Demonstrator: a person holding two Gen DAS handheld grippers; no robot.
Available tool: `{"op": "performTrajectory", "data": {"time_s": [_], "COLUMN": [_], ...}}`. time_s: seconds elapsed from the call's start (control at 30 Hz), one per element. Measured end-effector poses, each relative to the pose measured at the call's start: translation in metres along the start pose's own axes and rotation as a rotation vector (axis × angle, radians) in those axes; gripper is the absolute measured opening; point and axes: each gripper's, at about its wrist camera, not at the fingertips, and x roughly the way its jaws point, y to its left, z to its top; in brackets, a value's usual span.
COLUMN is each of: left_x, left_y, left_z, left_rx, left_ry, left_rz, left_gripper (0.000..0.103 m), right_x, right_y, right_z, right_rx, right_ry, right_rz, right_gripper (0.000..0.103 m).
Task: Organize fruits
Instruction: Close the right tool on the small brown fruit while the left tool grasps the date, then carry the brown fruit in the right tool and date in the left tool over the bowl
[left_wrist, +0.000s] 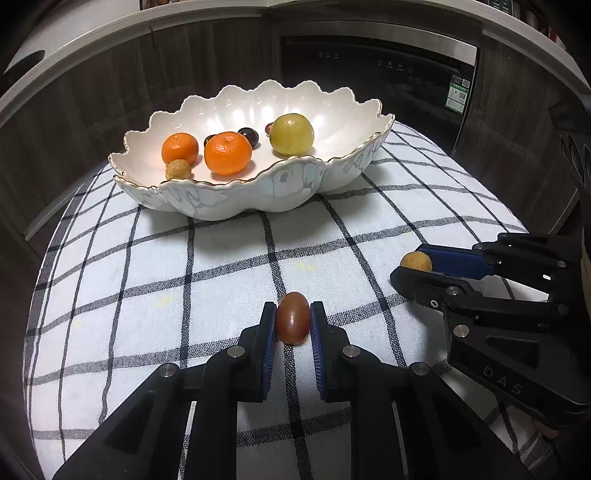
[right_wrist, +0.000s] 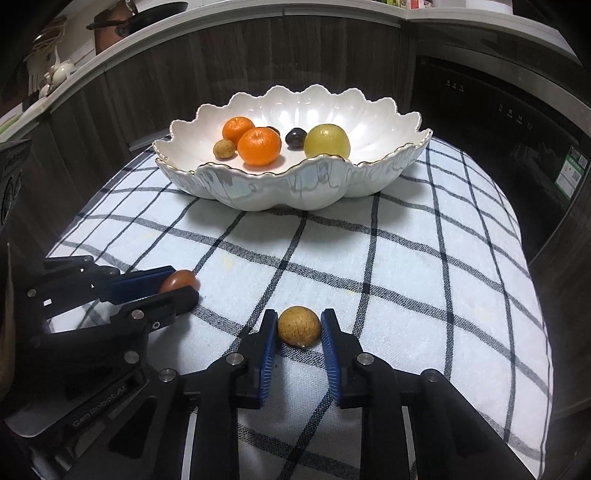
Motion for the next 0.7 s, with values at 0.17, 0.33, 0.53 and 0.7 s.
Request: {"op": "performTrajectory", "data": {"time_s": [0.17, 0.33, 0.53, 0.7], "left_x": [0.000, -0.003, -0.016, -0.030], "left_y": [0.001, 0.002, 0.003, 0.003], "left_z": [0.000, 0.000, 0.003, 0.007], "left_rx": [-0.008, -0.014, -0.027, -0.023], "left_ry": [0.005, 0.005, -0.016, -0.045], "left_rz": [-0.004, -0.004, -0.015, -0.007], "left_gripper": [0.018, 0.018, 0.018, 0.018], "right_x": [0.000, -0.003, -0.012, -0.026], "right_y": [-0.001, -0.001, 0.000, 0.003], "right_z": [0.000, 0.001, 0.003, 0.008], "right_rx": [0.015, 0.017, 0.022, 0.019], "right_ry": [0.001, -0.002, -0.012, -0.038], "right_rz": [0.008, 0.007, 0.002, -0.008], "right_gripper": [0.025, 0.025, 0.025, 0.025]}}
